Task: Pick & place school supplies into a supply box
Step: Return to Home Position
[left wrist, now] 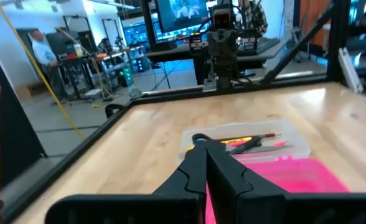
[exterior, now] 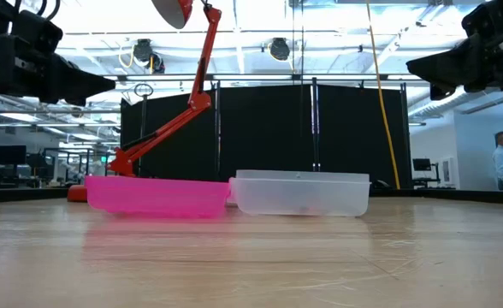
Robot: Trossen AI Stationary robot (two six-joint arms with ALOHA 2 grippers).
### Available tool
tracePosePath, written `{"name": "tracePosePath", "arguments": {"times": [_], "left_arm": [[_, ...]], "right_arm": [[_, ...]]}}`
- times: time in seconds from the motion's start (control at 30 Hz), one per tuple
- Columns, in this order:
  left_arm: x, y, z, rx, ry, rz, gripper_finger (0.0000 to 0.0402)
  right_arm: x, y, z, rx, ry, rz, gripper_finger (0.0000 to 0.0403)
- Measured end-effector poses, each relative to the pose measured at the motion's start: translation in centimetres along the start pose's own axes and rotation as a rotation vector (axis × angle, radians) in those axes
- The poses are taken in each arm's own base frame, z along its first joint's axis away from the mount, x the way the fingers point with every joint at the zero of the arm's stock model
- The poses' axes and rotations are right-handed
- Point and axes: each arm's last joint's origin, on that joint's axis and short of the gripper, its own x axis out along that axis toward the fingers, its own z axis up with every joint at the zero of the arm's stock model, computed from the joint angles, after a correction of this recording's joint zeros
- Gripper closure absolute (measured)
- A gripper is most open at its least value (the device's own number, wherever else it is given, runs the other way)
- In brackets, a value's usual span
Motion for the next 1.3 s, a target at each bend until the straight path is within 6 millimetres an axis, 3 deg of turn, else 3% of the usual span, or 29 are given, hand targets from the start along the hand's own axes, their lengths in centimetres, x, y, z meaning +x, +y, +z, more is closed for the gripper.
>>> {"name": "tracePosePath", "arguments": {"times": [0.33,0.7,1.3], "left_arm": [[-0.02,0.12,0.72,-0.072,-0.081,0.012,0.0398],[-0.02,0.13,0.76,-0.073,-0.086,0.013,0.0351],[-0.03,0.14,0.81,-0.073,-0.089,0.014,0.035]], "right_arm": [[0.0,0.0,0.03,0.08,-0.003,0.0,0.0403],[0.0,0.0,0.05,0.081,-0.006,0.0,0.0403],[0.0,0.0,0.05,0.08,-0.006,0.0,0.0403]]}}
